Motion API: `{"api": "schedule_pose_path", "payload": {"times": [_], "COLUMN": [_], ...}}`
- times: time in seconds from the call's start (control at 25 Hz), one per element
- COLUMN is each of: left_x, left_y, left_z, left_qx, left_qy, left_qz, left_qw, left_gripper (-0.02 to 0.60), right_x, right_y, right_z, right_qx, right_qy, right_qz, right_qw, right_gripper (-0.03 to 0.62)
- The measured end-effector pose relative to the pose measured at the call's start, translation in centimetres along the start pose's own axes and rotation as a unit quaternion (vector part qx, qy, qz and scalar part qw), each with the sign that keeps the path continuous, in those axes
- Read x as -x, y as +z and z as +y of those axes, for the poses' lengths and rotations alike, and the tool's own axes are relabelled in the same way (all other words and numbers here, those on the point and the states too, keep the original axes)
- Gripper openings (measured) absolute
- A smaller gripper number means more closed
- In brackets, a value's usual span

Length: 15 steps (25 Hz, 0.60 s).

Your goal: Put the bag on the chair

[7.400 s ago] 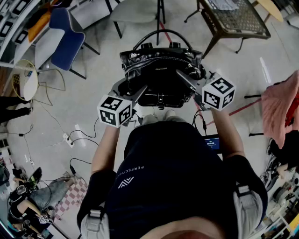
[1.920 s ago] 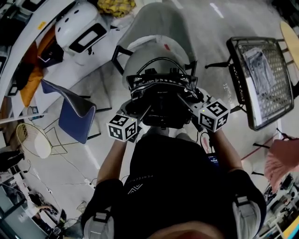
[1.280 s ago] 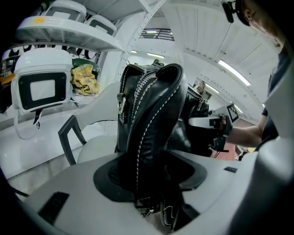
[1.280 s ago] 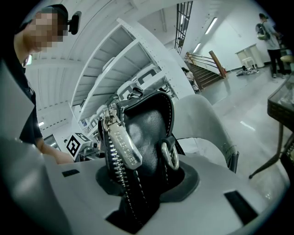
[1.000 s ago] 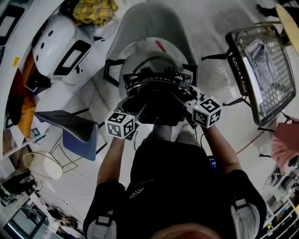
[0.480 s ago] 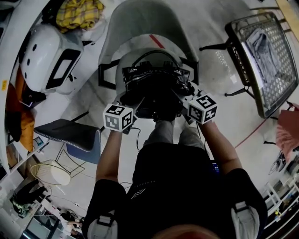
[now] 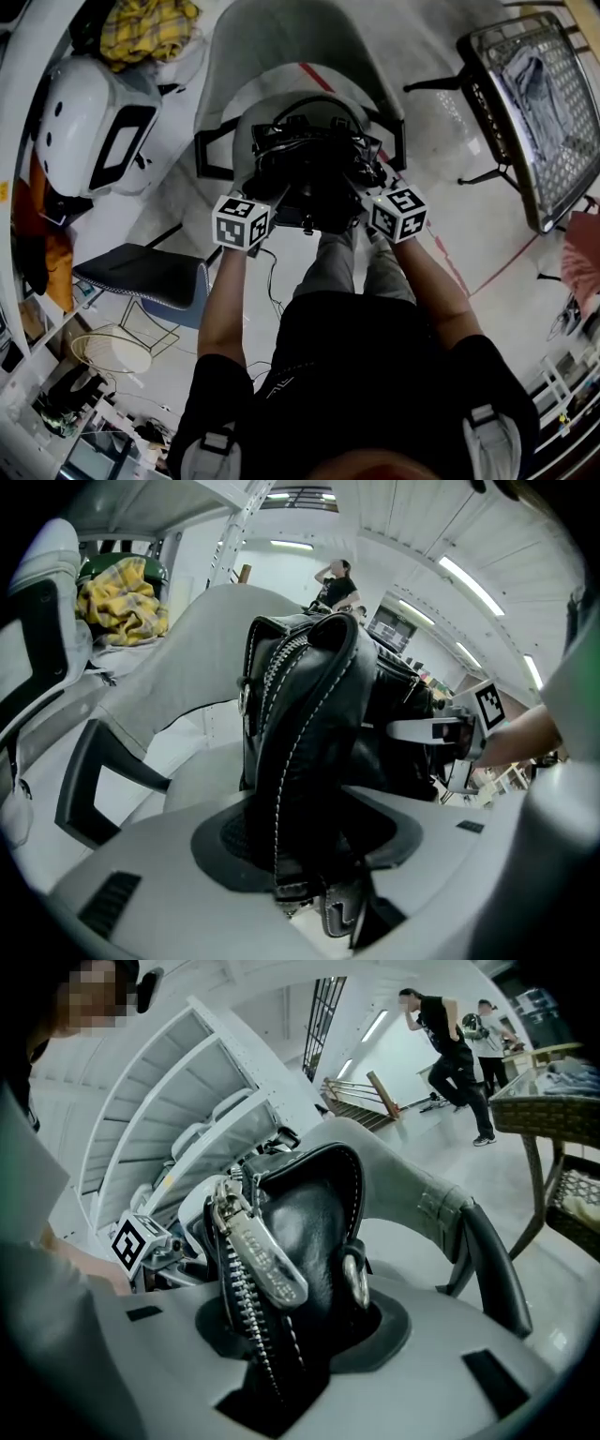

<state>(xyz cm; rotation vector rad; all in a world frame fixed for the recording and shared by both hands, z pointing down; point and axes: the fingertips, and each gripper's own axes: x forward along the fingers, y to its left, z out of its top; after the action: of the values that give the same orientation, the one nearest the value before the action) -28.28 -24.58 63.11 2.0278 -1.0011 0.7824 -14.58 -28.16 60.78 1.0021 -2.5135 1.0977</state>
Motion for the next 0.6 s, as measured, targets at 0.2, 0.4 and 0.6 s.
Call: {"api": "schedule_pose_path", "payload": {"times": [0.2,0.4,0.6], "left_x": [-1.3,-1.8,-1.8], "left_y": [-1.0,-0.7,-0.8], "left_z": [0.0,0.0,0.1], "left_qx": [0.003,-0.004,-0.001], "left_qy": [-0.011,-0.002,0.000], "left_qz": [0.010,0.005,0.000], "left_qw": [0.9999,1.0000,1.0000], "left_gripper": [0.203,0.210,0.218], "right_x": [-0.1,-0.4,-0.5], "right_y": [-1.6,-1.8,-1.7], "right_z": [-1.1,-2.1,-2.1], "right_qx": [0.006,0.000,0.009], "right_qy": [0.000,-0.005,-0.017], "right_qz": [0.006,0.014,0.020], "right_qw": [1.000,1.000,1.000], "right_gripper": [0.163,0.175,0.189]}}
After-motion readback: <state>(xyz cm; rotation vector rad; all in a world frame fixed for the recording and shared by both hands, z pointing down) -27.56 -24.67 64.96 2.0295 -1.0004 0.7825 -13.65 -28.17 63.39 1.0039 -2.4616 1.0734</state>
